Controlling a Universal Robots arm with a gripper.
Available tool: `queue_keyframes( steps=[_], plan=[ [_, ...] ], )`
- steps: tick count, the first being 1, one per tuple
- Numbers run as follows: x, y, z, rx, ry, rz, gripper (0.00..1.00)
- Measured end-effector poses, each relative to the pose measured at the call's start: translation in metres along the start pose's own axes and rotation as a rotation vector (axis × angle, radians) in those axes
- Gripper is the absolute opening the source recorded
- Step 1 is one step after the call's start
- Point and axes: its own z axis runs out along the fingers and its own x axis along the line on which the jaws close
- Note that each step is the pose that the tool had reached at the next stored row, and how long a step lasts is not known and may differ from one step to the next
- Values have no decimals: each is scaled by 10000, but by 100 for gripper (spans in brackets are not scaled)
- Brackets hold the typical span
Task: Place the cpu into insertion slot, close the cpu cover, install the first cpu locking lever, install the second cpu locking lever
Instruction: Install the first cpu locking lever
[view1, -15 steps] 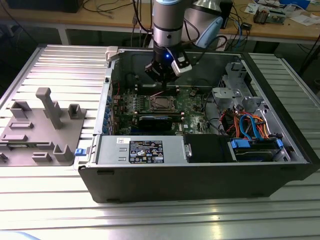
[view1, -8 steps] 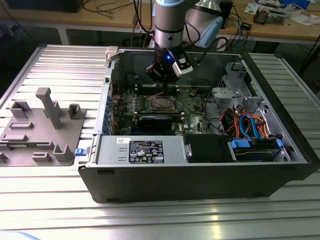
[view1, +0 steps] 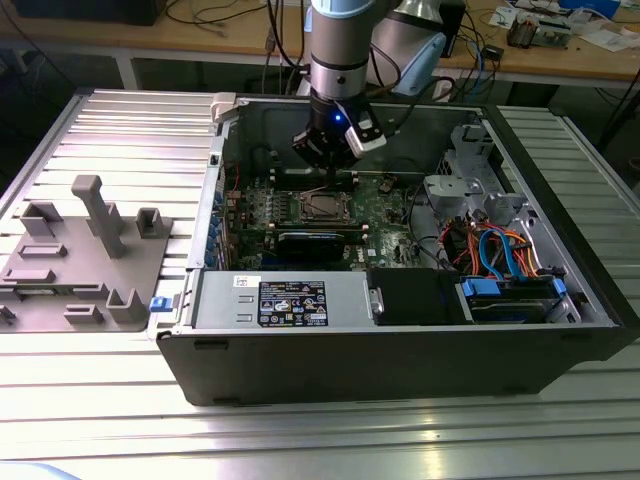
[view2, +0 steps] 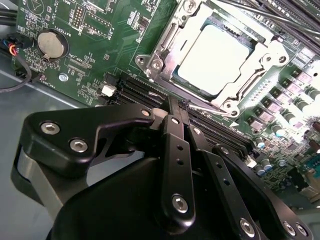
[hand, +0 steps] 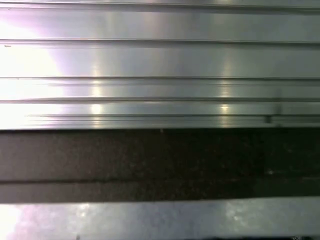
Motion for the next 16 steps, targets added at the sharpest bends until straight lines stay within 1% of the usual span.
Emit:
queue_keyframes(
  steps=[16],
  plan=[
    [-24, -4, 94, 0, 0, 1, 11]
  ],
)
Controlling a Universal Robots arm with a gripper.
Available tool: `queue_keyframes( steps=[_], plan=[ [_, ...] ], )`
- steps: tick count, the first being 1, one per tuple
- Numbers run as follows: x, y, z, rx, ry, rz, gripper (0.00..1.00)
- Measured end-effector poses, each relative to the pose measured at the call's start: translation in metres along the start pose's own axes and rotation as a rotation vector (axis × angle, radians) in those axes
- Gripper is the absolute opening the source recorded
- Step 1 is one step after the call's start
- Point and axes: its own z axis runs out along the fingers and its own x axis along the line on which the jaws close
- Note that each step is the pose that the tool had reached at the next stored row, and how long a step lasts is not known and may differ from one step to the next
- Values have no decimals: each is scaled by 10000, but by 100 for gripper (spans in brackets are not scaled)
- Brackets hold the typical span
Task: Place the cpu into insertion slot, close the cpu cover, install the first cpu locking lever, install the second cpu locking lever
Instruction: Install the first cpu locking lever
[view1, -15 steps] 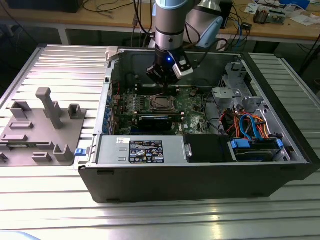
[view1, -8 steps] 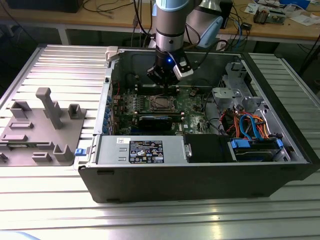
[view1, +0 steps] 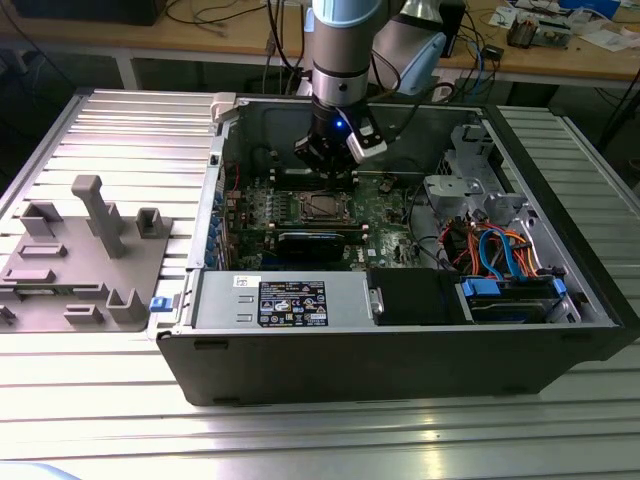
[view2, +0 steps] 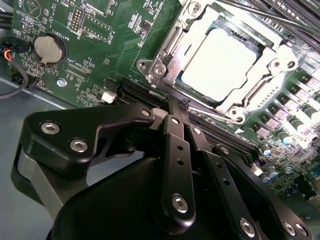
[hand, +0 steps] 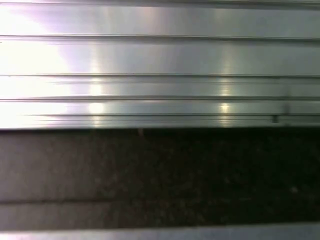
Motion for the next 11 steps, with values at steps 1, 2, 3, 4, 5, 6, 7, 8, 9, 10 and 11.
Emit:
queue_keyframes(
  steps=[1, 2, 3, 4, 5, 6, 7, 8, 9, 10, 11],
  plan=[
    [-4, -1, 12, 0, 0, -1, 11],
    [-7, -1, 20, 0, 0, 0, 11],
    [-8, -1, 26, 0, 0, 0, 11],
    [-9, -2, 34, 2, 0, 2, 11],
    [-10, -2, 37, 2, 2, 0, 11],
    [-10, -2, 38, 3, 2, 0, 11],
    [-11, -2, 38, 2, 1, 1, 11],
    [-11, -2, 39, 0, 0, 1, 11],
    [-11, -2, 39, 0, -1, 0, 11],
    [-12, -1, 38, -1, -1, 0, 11],
    [-12, -1, 35, -2, -2, 0, 11]
  ],
)
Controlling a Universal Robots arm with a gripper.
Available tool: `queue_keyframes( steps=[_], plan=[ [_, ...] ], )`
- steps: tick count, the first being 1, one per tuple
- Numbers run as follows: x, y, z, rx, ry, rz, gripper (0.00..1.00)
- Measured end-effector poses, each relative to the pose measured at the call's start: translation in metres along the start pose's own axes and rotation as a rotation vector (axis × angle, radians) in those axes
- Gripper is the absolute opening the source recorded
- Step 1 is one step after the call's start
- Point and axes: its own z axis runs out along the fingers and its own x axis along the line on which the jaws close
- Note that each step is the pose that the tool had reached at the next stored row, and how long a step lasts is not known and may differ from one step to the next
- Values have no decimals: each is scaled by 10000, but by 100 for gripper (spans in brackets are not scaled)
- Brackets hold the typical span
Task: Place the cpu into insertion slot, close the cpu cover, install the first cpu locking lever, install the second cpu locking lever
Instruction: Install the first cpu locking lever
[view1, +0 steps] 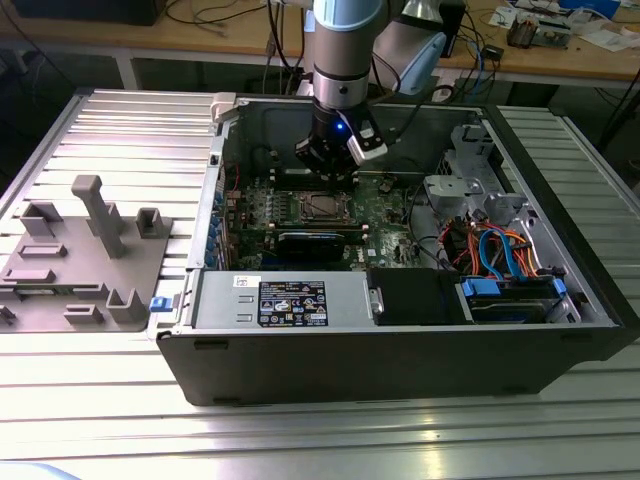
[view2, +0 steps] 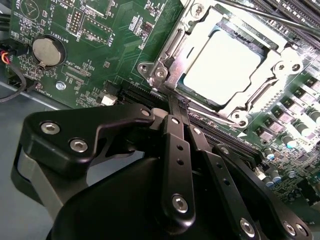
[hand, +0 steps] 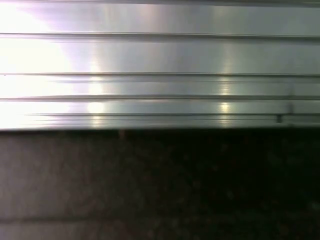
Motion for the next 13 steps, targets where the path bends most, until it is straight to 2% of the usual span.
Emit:
queue_keyframes(
  steps=[4, 13],
  plan=[
    [-4, 1, -31, 2, 2, 0, 11],
    [-7, -9, -3, 16, 10, -2, 11]
  ],
)
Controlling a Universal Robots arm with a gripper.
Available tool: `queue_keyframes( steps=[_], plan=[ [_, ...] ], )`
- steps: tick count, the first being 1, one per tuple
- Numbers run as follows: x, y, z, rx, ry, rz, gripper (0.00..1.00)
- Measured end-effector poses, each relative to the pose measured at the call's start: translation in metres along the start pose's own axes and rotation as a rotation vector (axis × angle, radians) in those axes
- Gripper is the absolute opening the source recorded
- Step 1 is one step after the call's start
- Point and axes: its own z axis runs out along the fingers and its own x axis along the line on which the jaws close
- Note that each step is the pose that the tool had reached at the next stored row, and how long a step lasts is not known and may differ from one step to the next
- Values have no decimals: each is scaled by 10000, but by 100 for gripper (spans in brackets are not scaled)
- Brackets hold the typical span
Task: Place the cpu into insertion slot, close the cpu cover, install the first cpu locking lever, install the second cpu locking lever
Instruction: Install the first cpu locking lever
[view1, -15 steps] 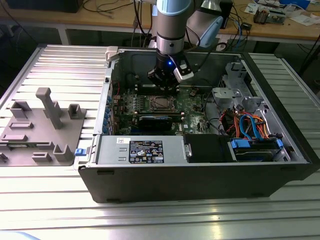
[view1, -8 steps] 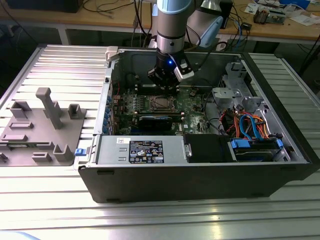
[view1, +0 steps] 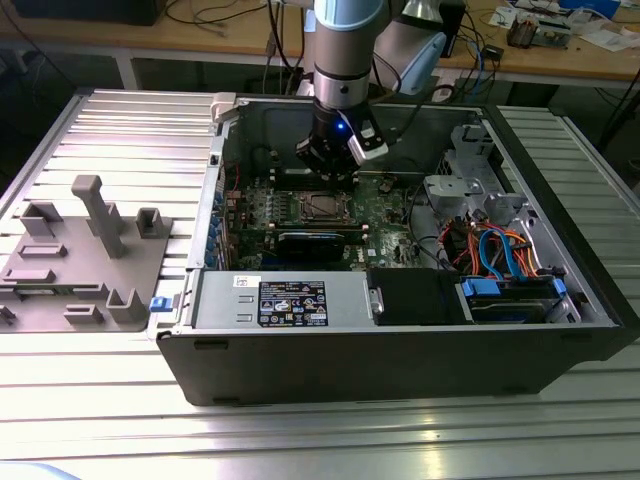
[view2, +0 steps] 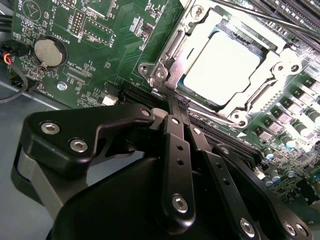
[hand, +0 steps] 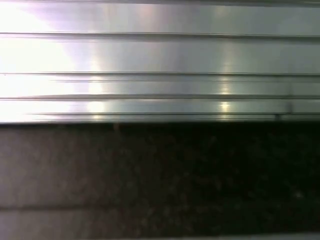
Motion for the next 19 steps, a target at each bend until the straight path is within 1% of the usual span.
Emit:
queue_keyframes(
  steps=[5, 6, 9, 10, 11, 13, 16, 19],
  plan=[
    [-2, -16, 19, 0, 6, 3, 11],
    [-2, -15, 27, -13, 5, 4, 11],
    [-2, -18, 35, 2, 9, 3, 11],
    [-3, -18, 36, -13, 8, 3, 11],
    [-4, -18, 36, -47, 8, 2, 11],
    [-4, -17, 35, -63, 5, 5, 11],
    [-6, -15, 13, -67, 4, 4, 11],
    [-8, -13, -44, -61, 7, 5, 11]
  ],
)
